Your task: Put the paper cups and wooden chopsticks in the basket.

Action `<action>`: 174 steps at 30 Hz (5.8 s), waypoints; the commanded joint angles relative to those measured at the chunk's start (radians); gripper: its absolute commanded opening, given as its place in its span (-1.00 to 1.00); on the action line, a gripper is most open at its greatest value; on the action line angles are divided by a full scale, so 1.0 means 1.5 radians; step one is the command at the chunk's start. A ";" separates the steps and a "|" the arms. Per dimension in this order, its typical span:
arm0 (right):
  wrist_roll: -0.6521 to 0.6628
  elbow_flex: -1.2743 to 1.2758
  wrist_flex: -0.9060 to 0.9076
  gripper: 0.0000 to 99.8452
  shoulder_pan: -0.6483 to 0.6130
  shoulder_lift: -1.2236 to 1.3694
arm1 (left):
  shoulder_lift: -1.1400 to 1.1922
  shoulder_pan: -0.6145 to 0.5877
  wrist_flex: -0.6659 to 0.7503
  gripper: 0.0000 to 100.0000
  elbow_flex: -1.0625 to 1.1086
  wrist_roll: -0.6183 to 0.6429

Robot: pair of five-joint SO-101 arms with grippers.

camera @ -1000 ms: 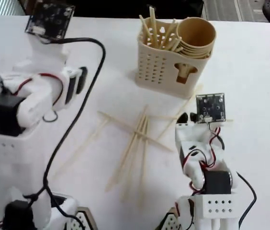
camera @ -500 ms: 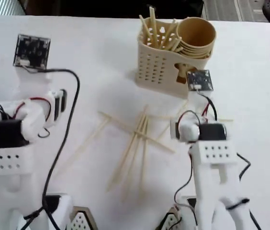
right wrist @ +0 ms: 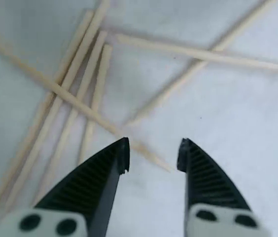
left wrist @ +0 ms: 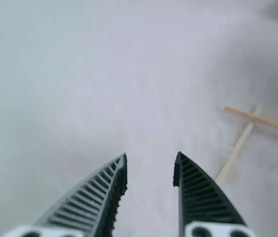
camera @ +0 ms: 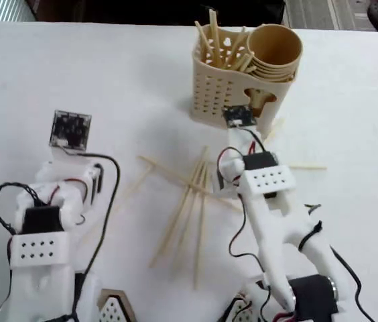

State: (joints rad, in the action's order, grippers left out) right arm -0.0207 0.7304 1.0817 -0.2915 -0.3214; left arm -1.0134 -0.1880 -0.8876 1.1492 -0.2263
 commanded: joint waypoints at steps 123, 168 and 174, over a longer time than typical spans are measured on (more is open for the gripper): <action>0.049 -1.093 0.425 -0.96 0.111 0.329 | -0.016 -0.027 -0.203 -0.67 -0.171 -0.170; 0.021 0.185 -0.185 -0.96 0.117 -0.204 | 0.939 0.212 -0.281 -0.81 -0.630 -0.195; 0.021 0.185 -0.186 -0.96 0.117 -0.202 | 0.977 0.211 -0.348 -0.96 -0.711 -0.195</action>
State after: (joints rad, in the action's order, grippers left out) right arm 0.0192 1.0127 0.8163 -0.1243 -0.5930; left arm 0.4319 0.1343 -1.3663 0.1734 -0.5071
